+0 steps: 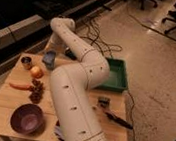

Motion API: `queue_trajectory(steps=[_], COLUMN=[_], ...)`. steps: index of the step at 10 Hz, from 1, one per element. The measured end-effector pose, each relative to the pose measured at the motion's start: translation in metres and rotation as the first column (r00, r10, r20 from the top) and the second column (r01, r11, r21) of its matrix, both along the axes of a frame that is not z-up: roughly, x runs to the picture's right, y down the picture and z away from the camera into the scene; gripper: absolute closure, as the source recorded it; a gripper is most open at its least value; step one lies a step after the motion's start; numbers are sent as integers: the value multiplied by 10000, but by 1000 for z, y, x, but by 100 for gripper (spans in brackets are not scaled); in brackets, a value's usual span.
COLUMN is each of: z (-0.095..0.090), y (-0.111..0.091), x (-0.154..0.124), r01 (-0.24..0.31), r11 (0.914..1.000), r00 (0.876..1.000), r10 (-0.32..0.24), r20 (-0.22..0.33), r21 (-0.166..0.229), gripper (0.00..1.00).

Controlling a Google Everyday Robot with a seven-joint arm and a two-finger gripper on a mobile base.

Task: Place sponge in plastic cup

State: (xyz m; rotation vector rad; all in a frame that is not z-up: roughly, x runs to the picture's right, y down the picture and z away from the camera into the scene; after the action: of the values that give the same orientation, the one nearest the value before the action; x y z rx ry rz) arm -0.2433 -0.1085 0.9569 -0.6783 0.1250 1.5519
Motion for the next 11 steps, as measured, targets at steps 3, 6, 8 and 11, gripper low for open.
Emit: queue_trajectory(steps=[3, 6, 8, 11], z=[-1, -1, -1, 0], y=[2, 2, 2, 1], x=[-6, -7, -6, -3], r01=[102, 86, 1, -125], r11=[9999, 9999, 9997, 9994], r00=[9999, 9999, 10000, 9999], r10=[-102, -85, 1, 127], r20=[52, 82, 91, 48], r21=[-72, -149, -230, -316], gripper=[57, 28, 20, 20])
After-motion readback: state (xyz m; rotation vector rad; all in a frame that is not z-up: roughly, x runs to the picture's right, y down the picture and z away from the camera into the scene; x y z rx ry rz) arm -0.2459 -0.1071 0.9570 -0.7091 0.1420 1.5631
